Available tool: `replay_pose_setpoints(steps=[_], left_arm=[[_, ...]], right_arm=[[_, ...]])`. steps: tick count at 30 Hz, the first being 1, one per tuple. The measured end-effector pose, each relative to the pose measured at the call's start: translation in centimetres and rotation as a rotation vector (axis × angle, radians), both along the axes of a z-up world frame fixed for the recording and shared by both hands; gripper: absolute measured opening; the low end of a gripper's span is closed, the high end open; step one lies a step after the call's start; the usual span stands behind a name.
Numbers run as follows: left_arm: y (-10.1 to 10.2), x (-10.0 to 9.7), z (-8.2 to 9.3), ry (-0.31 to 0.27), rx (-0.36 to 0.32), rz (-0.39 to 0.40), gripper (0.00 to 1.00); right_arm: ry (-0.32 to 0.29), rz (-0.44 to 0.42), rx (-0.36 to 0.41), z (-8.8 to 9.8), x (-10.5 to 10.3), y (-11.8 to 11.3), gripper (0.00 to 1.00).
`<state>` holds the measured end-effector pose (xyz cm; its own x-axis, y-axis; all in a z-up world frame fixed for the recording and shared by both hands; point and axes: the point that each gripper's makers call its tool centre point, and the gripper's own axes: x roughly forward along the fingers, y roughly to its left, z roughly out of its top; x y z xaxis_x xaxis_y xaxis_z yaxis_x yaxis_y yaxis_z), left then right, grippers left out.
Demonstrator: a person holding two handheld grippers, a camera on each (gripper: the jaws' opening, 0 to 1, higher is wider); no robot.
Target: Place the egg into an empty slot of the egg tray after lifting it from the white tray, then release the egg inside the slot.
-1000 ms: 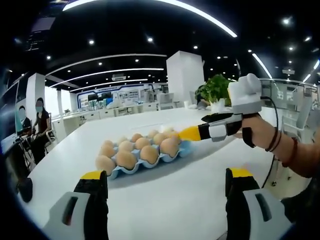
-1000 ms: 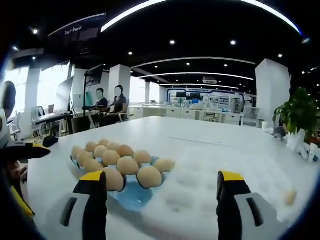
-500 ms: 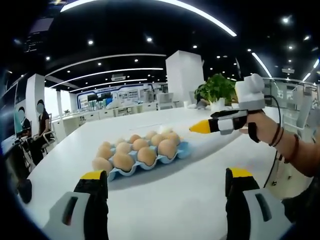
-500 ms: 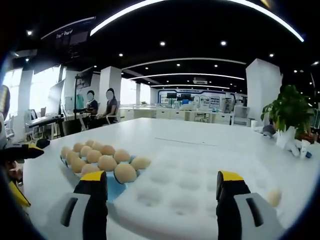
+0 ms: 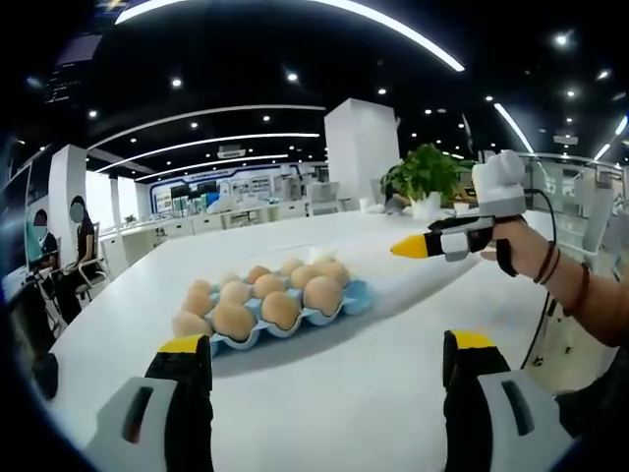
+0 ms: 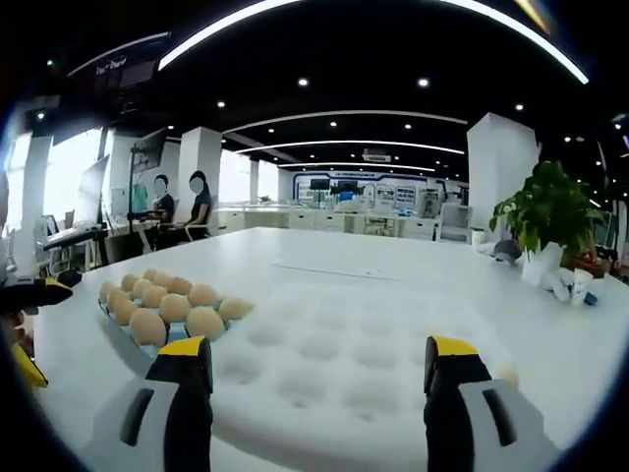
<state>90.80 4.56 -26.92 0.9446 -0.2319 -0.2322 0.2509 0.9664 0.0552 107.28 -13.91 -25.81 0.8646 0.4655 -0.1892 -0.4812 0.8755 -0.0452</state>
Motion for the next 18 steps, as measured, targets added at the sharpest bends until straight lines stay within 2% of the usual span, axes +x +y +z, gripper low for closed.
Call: replay_pose_setpoints(steps=[7,18], left_arm=[[-0.4,0.3,0.0,0.002,-0.003,-0.002,1.00],[-0.8,0.7,0.0,0.005,0.000,-0.008,1.00]], right_arm=[[0.007,-0.028,-0.005,-0.1,0.7,-1.7,0.92],[0.000,-0.105,-0.012,-0.1,1.7,-5.6,0.88]])
